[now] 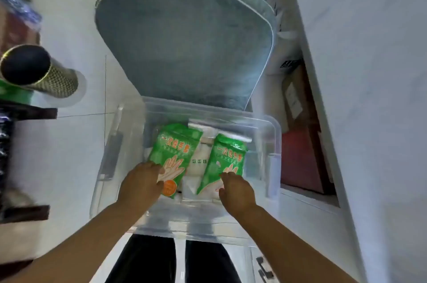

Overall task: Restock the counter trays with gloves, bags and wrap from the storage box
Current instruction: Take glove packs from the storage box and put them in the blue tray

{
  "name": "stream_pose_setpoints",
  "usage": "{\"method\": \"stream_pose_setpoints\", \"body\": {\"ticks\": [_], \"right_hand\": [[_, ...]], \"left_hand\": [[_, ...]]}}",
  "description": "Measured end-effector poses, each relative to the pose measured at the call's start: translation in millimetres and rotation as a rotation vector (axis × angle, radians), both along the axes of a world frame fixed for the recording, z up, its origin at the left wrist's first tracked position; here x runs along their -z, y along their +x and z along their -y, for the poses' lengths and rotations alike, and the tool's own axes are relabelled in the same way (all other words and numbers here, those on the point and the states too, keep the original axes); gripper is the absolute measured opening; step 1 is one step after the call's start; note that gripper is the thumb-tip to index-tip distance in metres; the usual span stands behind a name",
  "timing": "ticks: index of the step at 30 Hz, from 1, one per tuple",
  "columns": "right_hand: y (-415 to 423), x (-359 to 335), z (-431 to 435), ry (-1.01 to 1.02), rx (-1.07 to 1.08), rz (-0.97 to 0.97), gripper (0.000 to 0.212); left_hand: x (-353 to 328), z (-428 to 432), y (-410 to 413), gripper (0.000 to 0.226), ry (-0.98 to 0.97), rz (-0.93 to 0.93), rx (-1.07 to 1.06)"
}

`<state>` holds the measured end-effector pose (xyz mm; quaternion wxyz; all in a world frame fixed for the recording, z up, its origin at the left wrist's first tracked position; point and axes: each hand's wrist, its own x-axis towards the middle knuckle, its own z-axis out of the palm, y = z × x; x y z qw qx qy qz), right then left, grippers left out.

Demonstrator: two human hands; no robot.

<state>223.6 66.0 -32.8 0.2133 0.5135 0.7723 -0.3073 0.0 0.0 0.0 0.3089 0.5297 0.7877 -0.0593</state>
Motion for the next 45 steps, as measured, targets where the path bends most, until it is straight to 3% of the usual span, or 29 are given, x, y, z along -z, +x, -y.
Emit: {"method": "stream_pose_setpoints", "body": {"ticks": [3, 6, 11, 17, 23, 26, 28, 31, 34, 37, 41, 45], "right_hand": [[-19, 34, -12, -0.018, -0.001, -0.021, 0.034], [-38, 62, -23, 0.063, 0.228, 0.011, 0.028], [-54, 105, -28, 0.153, 0.455, 0.04, 0.051], [-44, 113, -18, 0.149, 0.618, -0.002, 0.02], [-31, 73, 8, 0.26, 0.834, -0.162, 0.007], [-41, 47, 24, 0.35, 0.751, -0.362, 0.01], [-52, 34, 34, 0.404, 0.619, -0.504, 0.012], [-65, 27, 46, 0.453, 0.438, -0.632, 0.007], [-65, 32, 48, 0.492, 0.365, -0.707, 0.014], [-47, 47, 31, 0.446, 0.603, -0.627, 0.016], [-21, 94, -21, 0.236, 0.888, -0.259, 0.027], [-27, 131, -63, 0.008, 1.005, -0.202, 0.045]], "left_hand": [[20, 3, 4, 0.03, 0.016, 0.014, -0.056], [39, 10, 10, 0.027, 0.013, 0.014, -0.07], [63, 14, 14, 0.032, 0.058, 0.023, -0.049], [81, 2, 18, 0.022, 0.104, 0.101, -0.032], [88, -10, 36, 0.022, 0.106, 0.389, -0.16], [72, -25, 52, 0.013, 0.014, 0.856, -0.565], [63, -33, 57, 0.005, -0.014, 1.061, -0.812], [55, -35, 46, 0.011, 0.112, 1.096, -0.999], [49, -33, 24, 0.015, 0.245, 1.067, -1.039], [49, -31, -5, 0.011, 0.305, 1.02, -1.065], [62, -32, -36, 0.01, 0.327, 0.989, -1.134], [78, -31, -45, 0.014, 0.32, 1.014, -1.148]]}}
